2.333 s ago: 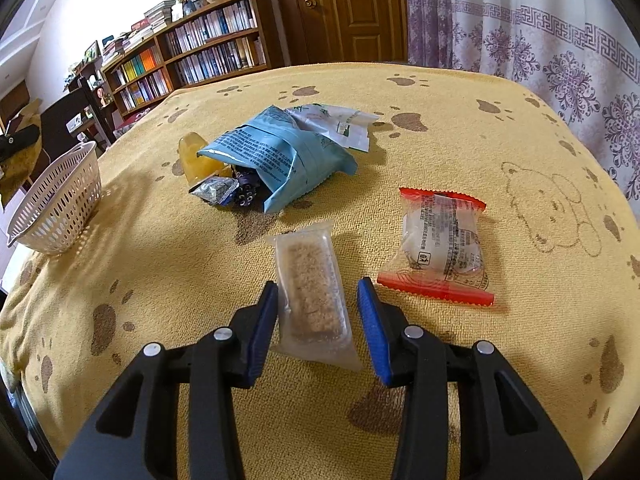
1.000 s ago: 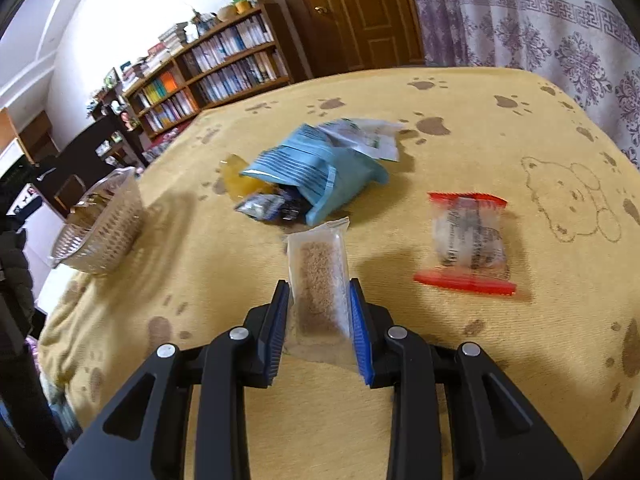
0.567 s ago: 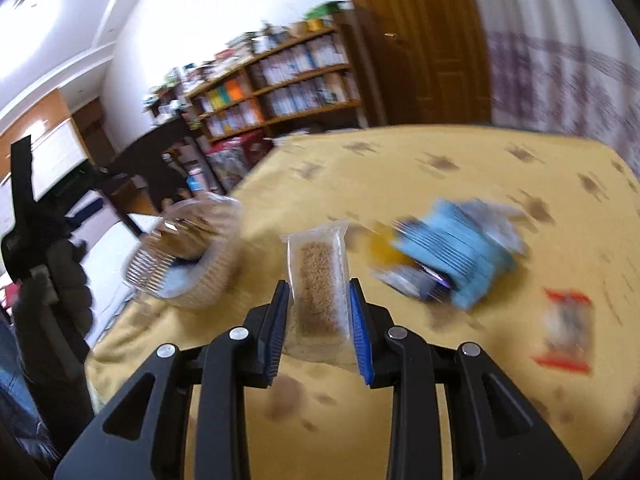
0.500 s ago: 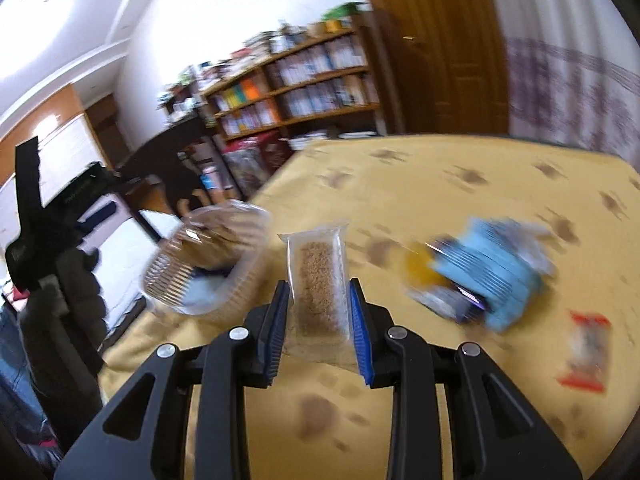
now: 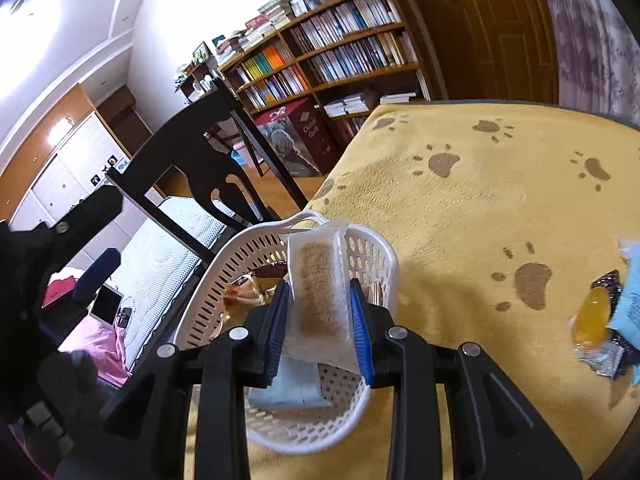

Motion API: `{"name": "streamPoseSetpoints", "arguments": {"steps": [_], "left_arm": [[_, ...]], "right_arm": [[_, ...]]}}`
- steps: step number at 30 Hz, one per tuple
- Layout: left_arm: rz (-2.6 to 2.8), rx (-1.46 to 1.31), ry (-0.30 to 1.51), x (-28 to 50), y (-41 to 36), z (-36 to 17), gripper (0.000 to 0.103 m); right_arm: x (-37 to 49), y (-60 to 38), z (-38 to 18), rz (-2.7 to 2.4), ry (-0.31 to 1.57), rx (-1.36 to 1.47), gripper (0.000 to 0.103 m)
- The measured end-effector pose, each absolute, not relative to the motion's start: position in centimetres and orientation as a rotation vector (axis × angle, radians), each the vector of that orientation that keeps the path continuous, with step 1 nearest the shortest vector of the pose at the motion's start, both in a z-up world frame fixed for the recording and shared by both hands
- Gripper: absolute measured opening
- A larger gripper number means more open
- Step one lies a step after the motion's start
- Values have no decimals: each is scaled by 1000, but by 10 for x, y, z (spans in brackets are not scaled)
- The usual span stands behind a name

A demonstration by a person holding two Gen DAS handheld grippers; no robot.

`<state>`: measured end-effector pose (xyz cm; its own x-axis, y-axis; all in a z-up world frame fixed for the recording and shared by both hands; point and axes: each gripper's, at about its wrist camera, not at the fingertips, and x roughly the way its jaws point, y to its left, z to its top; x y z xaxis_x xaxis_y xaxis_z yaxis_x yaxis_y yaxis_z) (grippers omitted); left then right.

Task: Organize snacks
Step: 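Carry the rice-bar pack over the white basket and open the right gripper, then move the right gripper to the clear red-edged pack and grasp it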

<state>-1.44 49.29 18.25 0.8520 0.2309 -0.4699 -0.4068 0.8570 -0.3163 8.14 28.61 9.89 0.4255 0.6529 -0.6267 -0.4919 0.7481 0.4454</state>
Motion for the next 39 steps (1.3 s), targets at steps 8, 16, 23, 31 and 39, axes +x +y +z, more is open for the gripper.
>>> {"name": "streamPoseSetpoints", "arguments": {"steps": [8, 16, 23, 31, 39], "left_arm": [[343, -419, 434, -14, 493, 183, 98], [329, -403, 440, -12, 484, 182, 98], [320, -389, 448, -11, 479, 181, 98], [308, -357, 466, -6, 466, 179, 98], [288, -313, 489, 0, 449, 175, 98]], "right_arm": [[91, 283, 87, 722, 928, 273, 40], [75, 269, 87, 715, 890, 246, 40], [59, 252, 92, 673, 802, 188, 41], [50, 215, 86, 565, 753, 148, 46], [45, 156, 67, 400, 737, 147, 51]]}}
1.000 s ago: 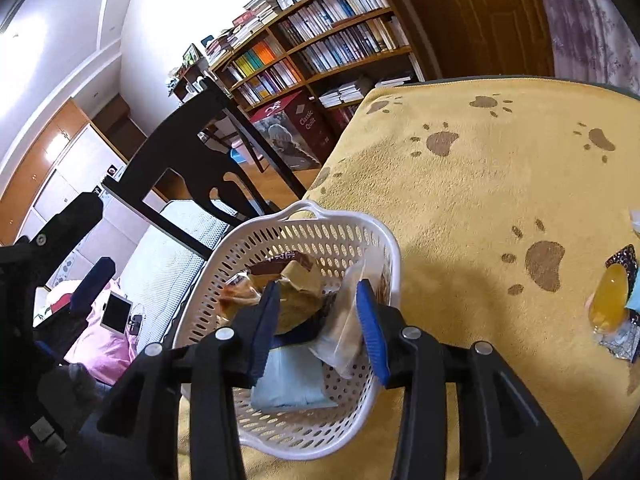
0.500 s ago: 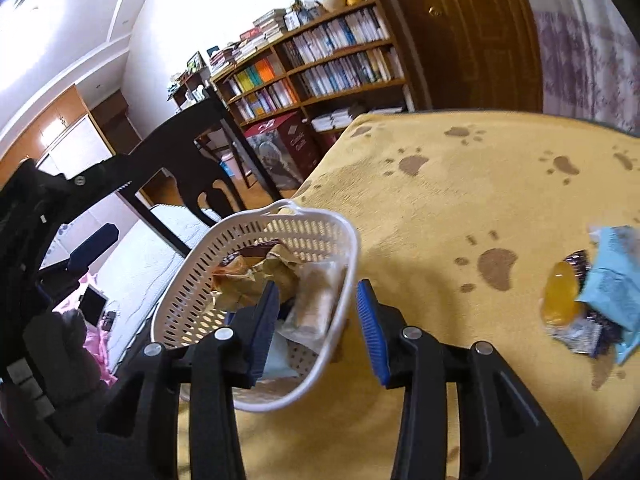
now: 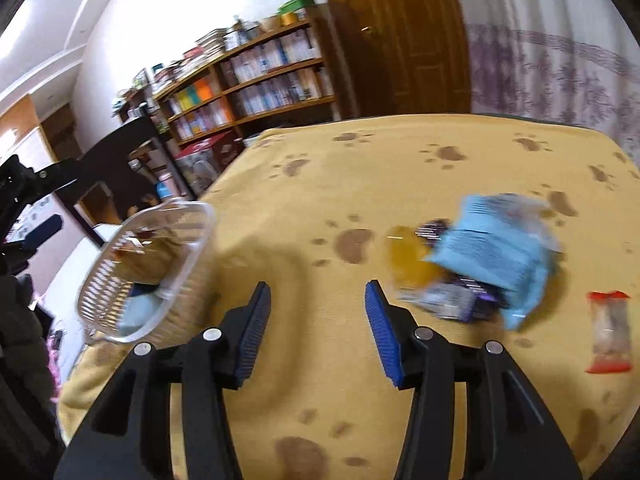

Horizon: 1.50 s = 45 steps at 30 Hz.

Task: Organize snacks
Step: 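Move the right gripper to the clear red-edged pack and grasp it, then grasp the blue snack bag with the left gripper while the right gripper holds the red-edged pack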

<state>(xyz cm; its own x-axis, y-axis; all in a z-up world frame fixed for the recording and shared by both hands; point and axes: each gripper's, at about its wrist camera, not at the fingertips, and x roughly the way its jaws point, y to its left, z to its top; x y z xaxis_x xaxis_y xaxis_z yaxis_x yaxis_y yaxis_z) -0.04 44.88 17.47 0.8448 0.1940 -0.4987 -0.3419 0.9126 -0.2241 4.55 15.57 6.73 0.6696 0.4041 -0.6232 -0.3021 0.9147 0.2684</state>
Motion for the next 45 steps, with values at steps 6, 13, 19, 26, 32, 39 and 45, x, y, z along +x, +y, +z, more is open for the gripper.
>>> {"name": "streamPoseSetpoints", "arguments": {"steps": [6, 13, 19, 26, 32, 39, 45], "left_arm": [[266, -272, 513, 5, 431, 170, 98], [235, -228, 550, 14, 408, 163, 99], [219, -199, 568, 17, 396, 157, 99], [193, -164, 589, 21, 379, 149, 99], [166, -125, 602, 21, 363, 143, 99], [139, -97, 632, 27, 346, 136, 99], [100, -46, 650, 38, 319, 132, 99]], "right_arm": [[38, 98, 65, 235, 692, 135, 59], [36, 37, 57, 103, 699, 192, 64], [28, 8, 55, -1, 658, 130, 70], [39, -19, 40, -34, 710, 122, 70], [58, -13, 27, -29, 773, 60, 70], [71, -13, 16, -28, 864, 39, 51], [63, -17, 17, -9, 853, 14, 43]]}}
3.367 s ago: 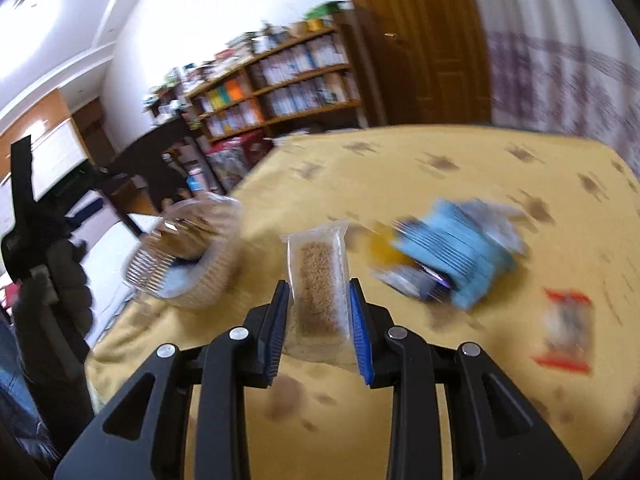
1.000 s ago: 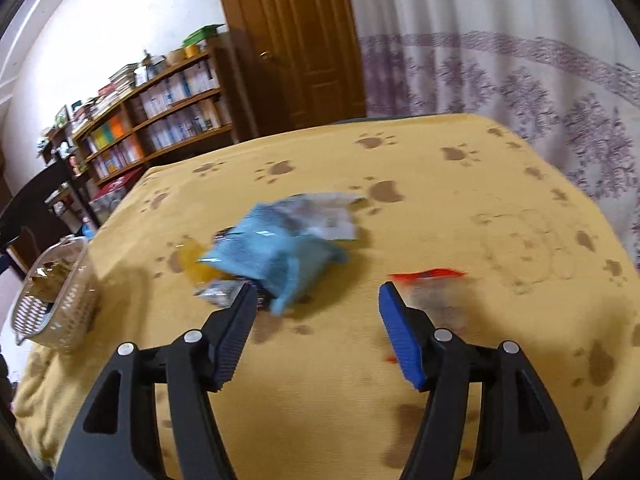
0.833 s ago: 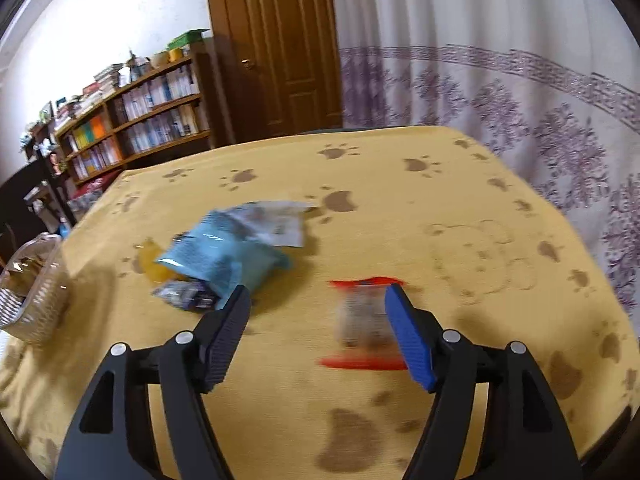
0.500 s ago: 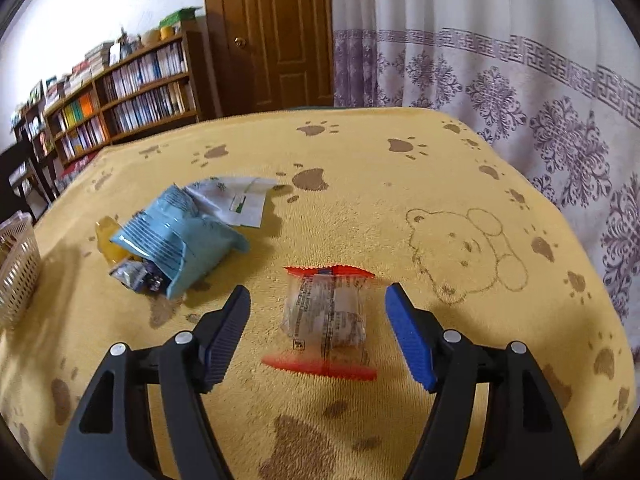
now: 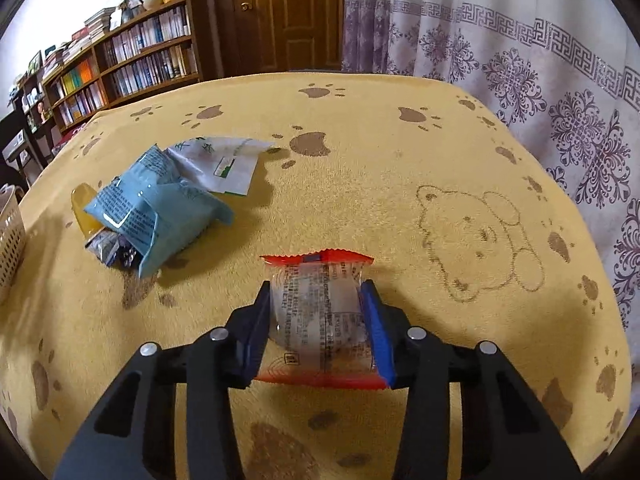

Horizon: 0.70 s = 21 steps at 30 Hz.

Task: Organize snacks
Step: 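Grasp the blue snack bag with the left gripper while the right gripper holds the red-edged pack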

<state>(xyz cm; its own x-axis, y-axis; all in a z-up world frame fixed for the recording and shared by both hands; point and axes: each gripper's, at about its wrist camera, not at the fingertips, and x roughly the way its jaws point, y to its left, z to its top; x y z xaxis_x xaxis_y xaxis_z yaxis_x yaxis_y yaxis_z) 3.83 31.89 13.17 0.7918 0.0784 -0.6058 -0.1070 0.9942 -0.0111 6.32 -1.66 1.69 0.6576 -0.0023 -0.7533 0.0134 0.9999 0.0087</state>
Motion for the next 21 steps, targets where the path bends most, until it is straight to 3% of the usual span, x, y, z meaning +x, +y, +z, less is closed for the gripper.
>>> {"name": "streamPoseSetpoints", "arguments": {"steps": [21], "left_arm": [[-274, 223, 729, 123, 140, 70, 99]], "right_arm": [[53, -53, 16, 38, 849, 131, 44]]}}
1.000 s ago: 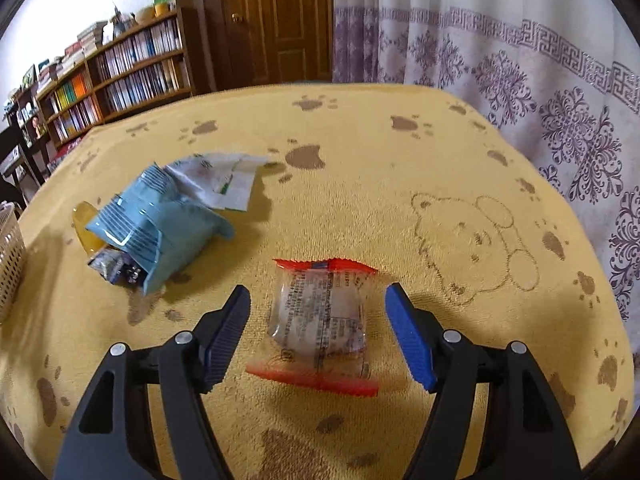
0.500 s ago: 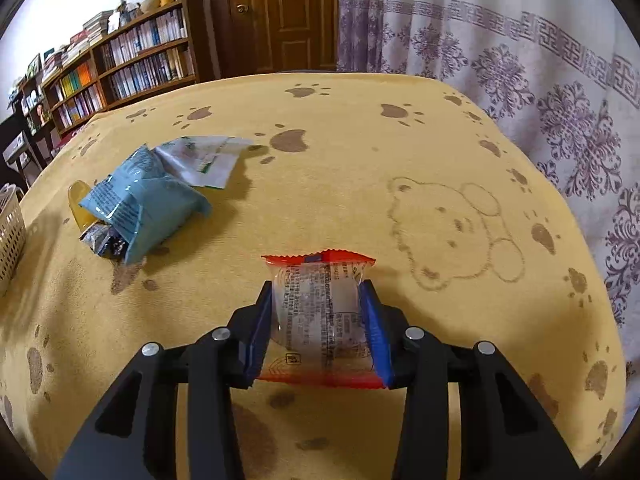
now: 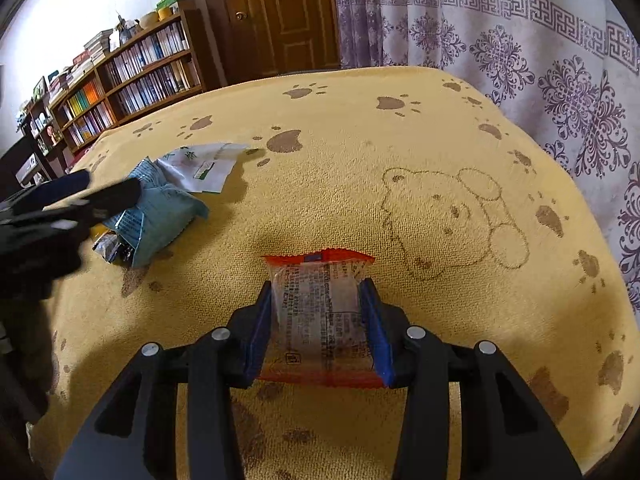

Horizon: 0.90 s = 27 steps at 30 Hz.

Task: Organize snacks
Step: 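Grasp the blue snack bag with the left gripper while the right gripper holds the red-edged pack, then carry the blue snack bag into the white basket and open the left gripper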

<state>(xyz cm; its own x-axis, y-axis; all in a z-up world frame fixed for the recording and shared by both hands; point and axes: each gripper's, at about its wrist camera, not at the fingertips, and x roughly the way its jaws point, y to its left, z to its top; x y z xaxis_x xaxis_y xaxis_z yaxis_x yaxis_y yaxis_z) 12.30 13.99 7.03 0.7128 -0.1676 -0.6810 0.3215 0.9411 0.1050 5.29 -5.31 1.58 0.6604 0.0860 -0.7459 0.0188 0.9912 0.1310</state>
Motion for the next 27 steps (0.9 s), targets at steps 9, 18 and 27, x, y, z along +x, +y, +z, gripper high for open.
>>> {"name": "streamPoseSetpoints", "arguments": {"steps": [9, 18, 27], "left_arm": [[-262, 321, 777, 145, 127, 45, 99], [-297, 343, 773, 143, 127, 43, 84], [-302, 310, 721, 119, 136, 59, 79]], "right_arm": [[52, -53, 16, 38, 848, 141, 44], [52, -53, 16, 39, 848, 142, 44], [52, -53, 16, 39, 848, 142, 44]]}}
